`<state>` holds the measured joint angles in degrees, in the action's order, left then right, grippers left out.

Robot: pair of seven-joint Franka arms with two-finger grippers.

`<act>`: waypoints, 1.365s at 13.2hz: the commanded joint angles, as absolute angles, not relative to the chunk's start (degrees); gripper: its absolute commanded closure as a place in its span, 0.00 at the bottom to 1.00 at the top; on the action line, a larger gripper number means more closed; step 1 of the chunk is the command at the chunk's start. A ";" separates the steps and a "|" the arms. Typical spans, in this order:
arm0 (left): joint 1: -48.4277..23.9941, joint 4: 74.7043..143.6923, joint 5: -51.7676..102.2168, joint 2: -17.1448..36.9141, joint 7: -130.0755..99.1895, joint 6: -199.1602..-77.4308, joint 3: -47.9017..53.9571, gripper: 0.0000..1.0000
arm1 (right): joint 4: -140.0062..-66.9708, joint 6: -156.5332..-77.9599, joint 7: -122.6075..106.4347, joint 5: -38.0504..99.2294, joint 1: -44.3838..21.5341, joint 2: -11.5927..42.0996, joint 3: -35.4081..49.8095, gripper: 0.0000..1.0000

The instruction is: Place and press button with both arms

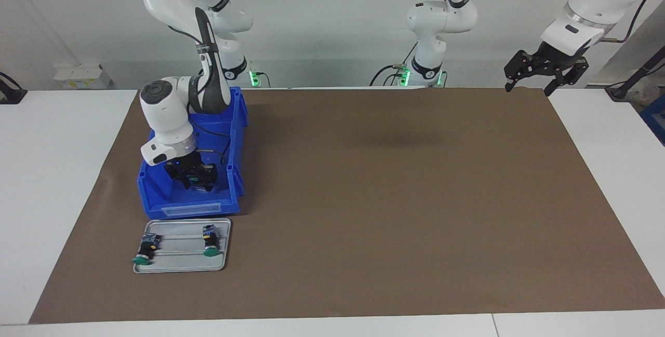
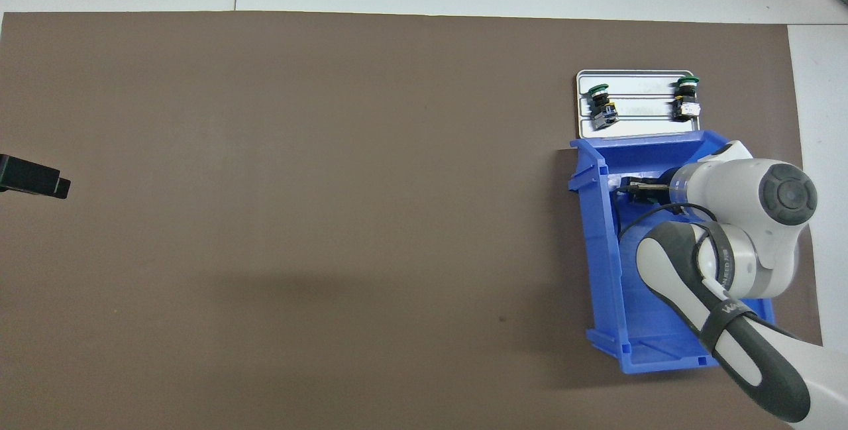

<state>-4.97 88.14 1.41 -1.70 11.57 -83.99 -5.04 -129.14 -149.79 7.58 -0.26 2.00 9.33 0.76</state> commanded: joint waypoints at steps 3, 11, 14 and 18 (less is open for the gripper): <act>-4.31 89.91 1.93 -3.43 11.69 -83.94 -4.66 0.00 | -124.74 -143.12 6.24 1.67 2.29 7.21 1.23 0.22; -4.31 89.91 1.93 -3.34 11.69 -83.94 -4.66 0.00 | -102.34 -112.46 5.71 1.76 2.29 5.19 1.23 0.20; -4.31 89.91 1.93 -3.43 11.69 -83.94 -4.66 0.00 | -94.50 -102.25 5.71 2.81 2.29 5.54 1.23 0.19; -4.31 89.91 1.93 -3.43 11.69 -83.94 -4.66 0.00 | -87.99 -94.06 5.71 2.90 2.37 5.54 1.23 0.14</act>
<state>-4.97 88.14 1.41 -1.71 11.57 -83.99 -5.04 -92.45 -98.18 7.48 1.36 1.87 4.39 0.98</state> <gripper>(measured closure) 0.000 0.172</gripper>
